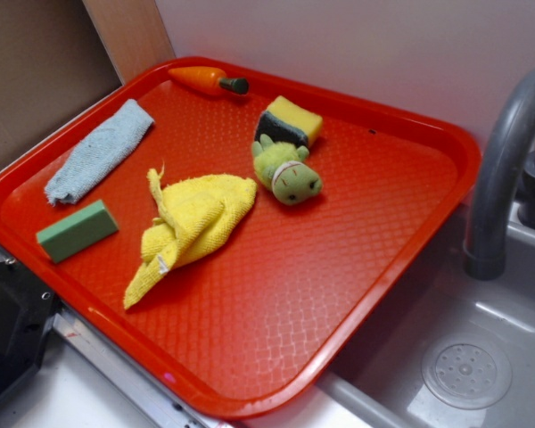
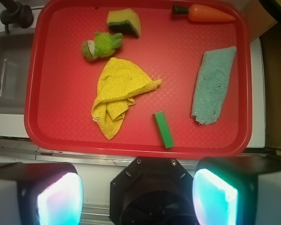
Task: Grab the green block.
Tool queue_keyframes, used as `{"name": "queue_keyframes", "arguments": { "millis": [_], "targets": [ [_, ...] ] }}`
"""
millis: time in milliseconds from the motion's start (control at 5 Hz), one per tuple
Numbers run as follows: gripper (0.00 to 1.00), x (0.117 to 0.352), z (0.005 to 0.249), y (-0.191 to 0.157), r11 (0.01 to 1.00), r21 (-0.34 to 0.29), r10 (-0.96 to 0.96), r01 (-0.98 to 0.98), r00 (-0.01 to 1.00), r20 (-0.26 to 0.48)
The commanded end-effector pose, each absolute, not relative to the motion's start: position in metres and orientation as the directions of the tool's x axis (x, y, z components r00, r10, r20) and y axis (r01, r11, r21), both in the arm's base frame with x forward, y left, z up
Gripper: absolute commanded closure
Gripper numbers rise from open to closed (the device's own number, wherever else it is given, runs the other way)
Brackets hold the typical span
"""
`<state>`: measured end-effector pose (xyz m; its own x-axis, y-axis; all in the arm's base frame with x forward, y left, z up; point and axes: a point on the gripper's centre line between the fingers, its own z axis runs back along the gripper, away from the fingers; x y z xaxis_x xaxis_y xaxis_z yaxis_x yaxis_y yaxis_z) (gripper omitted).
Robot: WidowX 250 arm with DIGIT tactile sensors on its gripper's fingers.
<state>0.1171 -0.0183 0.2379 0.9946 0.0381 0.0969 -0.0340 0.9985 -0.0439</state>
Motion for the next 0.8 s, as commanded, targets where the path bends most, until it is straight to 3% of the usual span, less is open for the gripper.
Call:
{"name": "queue_keyframes", "arguments": {
  "millis": [0, 400, 600],
  "targets": [
    [0.00, 0.117, 0.238, -0.018, 0.998, -0.044, 0.038, -0.034, 0.995, 0.097],
    [0.00, 0.127, 0.209, 0.017, 0.984, -0.004, -0.174, 0.178, 0.968, 0.178],
    [0.00, 0.130, 0.191, 0.029, 0.984, -0.004, -0.174, 0.176, 0.974, 0.144]
  ]
}}
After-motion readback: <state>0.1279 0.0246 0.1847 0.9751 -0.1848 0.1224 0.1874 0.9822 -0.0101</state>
